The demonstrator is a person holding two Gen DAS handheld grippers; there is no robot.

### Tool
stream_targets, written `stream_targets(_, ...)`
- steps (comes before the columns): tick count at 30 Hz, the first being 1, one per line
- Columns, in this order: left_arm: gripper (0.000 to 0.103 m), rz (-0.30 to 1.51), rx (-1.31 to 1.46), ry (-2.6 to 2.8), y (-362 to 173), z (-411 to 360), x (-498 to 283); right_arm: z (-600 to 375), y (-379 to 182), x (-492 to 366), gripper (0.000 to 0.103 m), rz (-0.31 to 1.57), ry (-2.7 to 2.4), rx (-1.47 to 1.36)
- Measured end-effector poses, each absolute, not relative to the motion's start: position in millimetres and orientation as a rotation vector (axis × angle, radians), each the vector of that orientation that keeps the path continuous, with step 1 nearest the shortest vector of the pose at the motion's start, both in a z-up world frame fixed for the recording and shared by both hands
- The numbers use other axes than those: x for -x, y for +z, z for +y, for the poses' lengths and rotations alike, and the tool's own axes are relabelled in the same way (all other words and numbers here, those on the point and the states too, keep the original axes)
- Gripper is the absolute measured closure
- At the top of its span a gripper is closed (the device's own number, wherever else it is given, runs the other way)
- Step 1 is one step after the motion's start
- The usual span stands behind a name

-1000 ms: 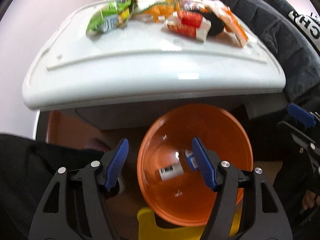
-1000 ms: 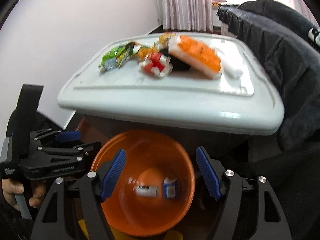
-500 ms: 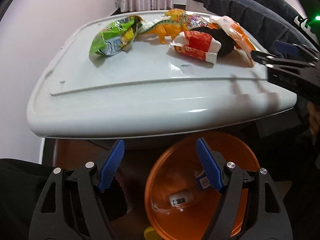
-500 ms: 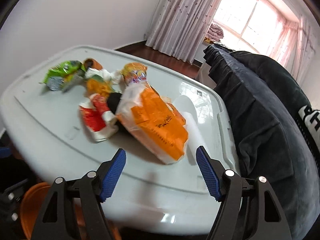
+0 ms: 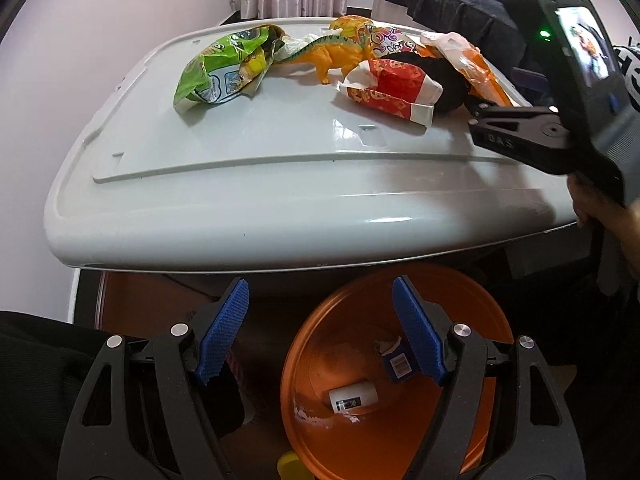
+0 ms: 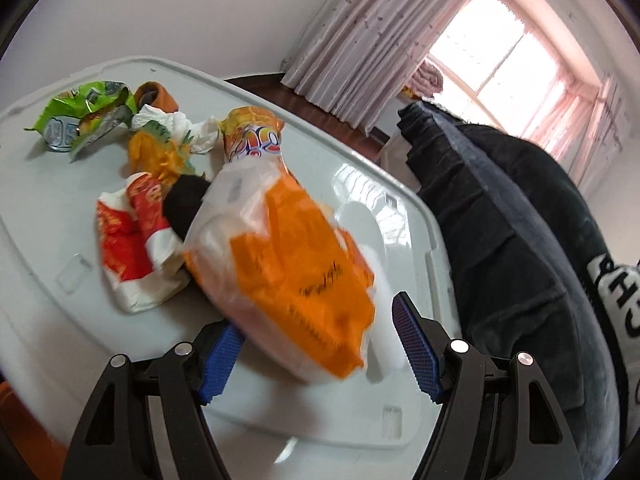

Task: Collect trash
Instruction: 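Reach the right tool to the orange-and-white plastic bag and grasp it, then grasp the red-and-white wrapper with the left tool while the right tool holds the bag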

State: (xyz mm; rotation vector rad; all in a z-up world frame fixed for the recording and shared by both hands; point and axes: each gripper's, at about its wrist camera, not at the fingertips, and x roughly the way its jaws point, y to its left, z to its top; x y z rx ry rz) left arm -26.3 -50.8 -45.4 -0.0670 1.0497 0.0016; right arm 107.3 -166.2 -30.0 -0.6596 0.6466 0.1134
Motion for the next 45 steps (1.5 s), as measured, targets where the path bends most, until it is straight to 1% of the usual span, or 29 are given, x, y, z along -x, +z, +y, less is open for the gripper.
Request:
stream_targets(2,0.03,1.056,0.071,-0.001,-47,-51,27,-162,-32,-112,0.035,0.622,0.115,0.691)
stream_targets(4,0.03,1.06,0.07,-0.002,-48,-51,27,-159,-36,-120,0.045,0.625,0.127,0.701)
stream_targets(6,0.03,1.06,0.065,-0.001,-48,-51,29,-159,-39,-126,0.053,0.64,0.128,0.698)
stream_targets(8,0.03,1.06,0.059,0.0,-49,-52,31,-161,-40,-131,0.065,0.647,0.11,0.684)
stream_targets(9,0.03,1.061,0.057,0.0,-49,-53,31,-163,-40,-132,0.075,0.653,0.105,0.674)
stream_targets(12,0.03,1.064,0.053,0.002,-50,-54,33,-171,-33,-133,0.084,0.67,0.104,0.61)
stream_targets(21,0.03,1.054,0.032,0.008,-47,-57,36,-187,-16,-116,0.087,0.696,0.121,0.485)
stream_targets(30,0.03,1.045,0.029,0.022,-46,-55,37,-196,-4,-100,0.088,0.71,0.153,0.398)
stream_targets(39,0.03,1.016,-0.027,0.011,-44,-63,37,-237,11,-76,0.089,0.788,0.194,0.138)
stream_targets(45,0.03,1.012,-0.03,-0.013,-40,-71,30,-257,20,-32,0.089,0.764,0.219,0.046)
